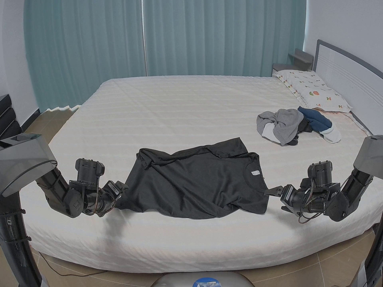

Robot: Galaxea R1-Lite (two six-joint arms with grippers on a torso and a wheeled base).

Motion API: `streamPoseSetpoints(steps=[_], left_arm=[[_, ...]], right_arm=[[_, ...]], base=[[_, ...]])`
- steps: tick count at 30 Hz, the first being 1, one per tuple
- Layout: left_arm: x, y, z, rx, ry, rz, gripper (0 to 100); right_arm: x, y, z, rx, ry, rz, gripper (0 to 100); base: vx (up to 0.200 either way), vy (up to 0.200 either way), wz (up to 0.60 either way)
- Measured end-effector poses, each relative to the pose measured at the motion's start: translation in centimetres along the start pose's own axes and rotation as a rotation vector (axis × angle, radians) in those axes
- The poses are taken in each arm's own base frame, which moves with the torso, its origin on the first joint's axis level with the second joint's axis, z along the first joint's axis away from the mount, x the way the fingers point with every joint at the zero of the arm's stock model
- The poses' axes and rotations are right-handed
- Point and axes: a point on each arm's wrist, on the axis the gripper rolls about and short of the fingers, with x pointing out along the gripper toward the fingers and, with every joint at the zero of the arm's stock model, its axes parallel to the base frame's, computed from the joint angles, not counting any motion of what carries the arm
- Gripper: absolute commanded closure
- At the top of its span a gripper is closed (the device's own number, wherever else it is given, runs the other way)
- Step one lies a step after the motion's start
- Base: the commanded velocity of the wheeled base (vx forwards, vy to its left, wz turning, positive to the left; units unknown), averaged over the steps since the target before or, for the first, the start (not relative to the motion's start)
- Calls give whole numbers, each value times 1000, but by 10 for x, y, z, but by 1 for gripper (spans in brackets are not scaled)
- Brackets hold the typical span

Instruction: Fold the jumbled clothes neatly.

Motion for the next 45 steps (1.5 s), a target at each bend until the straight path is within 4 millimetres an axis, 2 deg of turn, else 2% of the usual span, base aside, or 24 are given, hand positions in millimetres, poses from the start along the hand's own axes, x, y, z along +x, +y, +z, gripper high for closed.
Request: streamPoseSetpoints(steps=[13,14,20,24,30,37,38,45], left_arm=[[38,-12,-8,23,-89,15,0],[41,-13,-8,23,-90,12,100],[52,-15,-7,15,-94,6,100],[54,-15,-7,-18,-95,4,100],[53,-14,-1,-95,-128,-31,100],[51,-4,4,-130,-146,-28,100],[50,-3,4,-132,-146,-26,100],[49,0,5,-139,-147,-18,100]], right_arm=[[3,-1,-1,-1,4,-1,0],[3,0,-1,-1,4,0,0],[6,4,-3,-13,10,10,0],[14,6,-3,-24,1,3,0],[49,14,6,-52,-80,-38,0],[88,14,5,-67,-60,-83,0],[92,14,5,-67,-55,-89,100],[104,17,16,-63,-74,-85,100]], base=[[0,0,0],[0,0,0],[0,0,0],[0,0,0],[0,0,0],[0,0,0],[0,0,0],[0,0,0]])
